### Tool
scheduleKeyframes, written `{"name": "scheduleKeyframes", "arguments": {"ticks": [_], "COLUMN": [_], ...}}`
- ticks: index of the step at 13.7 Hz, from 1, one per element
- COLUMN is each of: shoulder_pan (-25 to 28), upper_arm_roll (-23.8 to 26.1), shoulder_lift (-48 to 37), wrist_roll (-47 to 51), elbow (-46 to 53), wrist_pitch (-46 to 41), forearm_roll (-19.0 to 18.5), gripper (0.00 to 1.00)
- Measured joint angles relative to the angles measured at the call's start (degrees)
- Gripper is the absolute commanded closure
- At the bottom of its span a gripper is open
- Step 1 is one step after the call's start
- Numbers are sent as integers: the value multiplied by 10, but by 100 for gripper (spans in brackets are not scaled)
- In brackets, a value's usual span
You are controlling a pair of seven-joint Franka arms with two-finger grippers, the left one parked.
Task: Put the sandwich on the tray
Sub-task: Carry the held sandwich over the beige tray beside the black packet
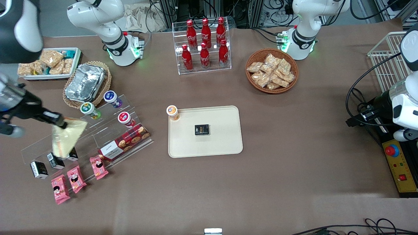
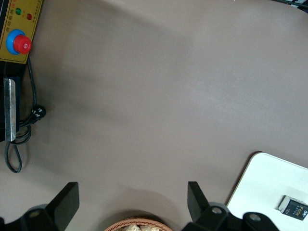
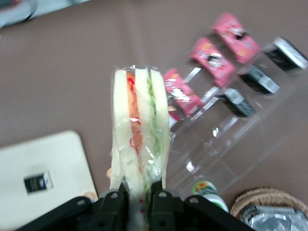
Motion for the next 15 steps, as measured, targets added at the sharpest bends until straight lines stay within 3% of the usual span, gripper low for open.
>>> {"name": "scheduleKeyframes", "arguments": {"ticks": [7, 11, 15], "shoulder_pan": [138, 213, 268], "upper_arm_roll": [1, 2, 2], "shoulder_lift": [59, 136, 201], "wrist_roll": [-306, -372, -393], "elbow": [7, 7, 8], "wrist_pitch": [70, 176, 247], "forearm_roll": [-1, -2, -38], "gripper": [81, 81, 80]}}
